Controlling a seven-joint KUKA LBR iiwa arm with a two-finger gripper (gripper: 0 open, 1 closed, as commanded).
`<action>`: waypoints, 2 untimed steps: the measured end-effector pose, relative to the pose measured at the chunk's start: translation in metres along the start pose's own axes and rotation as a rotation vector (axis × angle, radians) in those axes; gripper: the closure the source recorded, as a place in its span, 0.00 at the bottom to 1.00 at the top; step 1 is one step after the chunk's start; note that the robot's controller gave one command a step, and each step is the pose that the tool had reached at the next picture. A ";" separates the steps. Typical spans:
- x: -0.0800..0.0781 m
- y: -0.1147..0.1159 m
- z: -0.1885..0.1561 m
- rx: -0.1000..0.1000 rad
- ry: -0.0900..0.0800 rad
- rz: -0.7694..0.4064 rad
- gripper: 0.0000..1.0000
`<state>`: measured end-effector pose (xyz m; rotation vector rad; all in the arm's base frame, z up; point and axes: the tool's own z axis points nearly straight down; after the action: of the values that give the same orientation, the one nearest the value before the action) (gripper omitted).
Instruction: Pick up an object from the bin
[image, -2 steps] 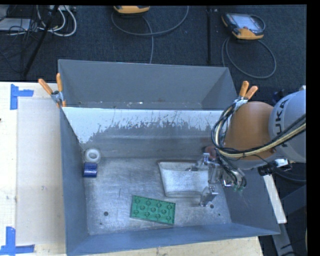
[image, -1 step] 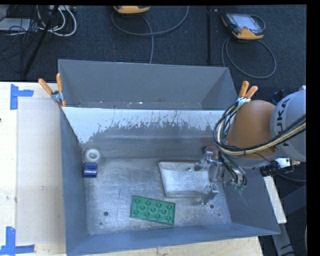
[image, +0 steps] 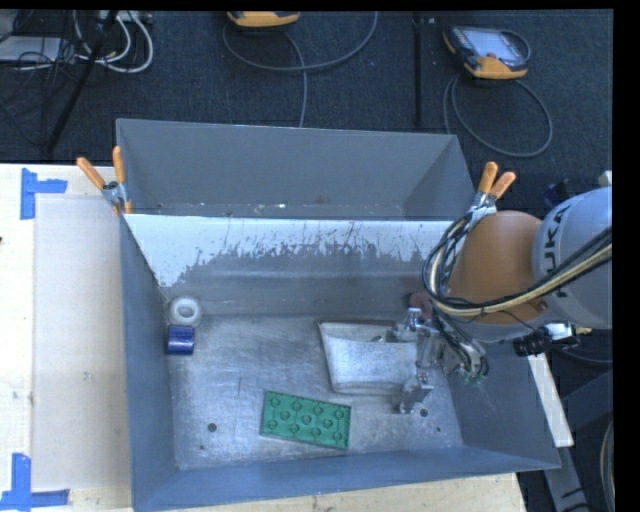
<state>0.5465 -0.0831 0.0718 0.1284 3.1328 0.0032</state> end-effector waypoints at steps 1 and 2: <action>0.015 -0.050 -0.001 0.000 -0.001 0.044 0.00; 0.012 -0.053 -0.004 0.008 -0.012 0.041 1.00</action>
Offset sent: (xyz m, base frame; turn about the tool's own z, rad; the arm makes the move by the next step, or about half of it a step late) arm -0.0217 -0.0488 -0.0018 0.0405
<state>0.5303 -0.1348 0.0756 0.1920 3.1182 -0.0092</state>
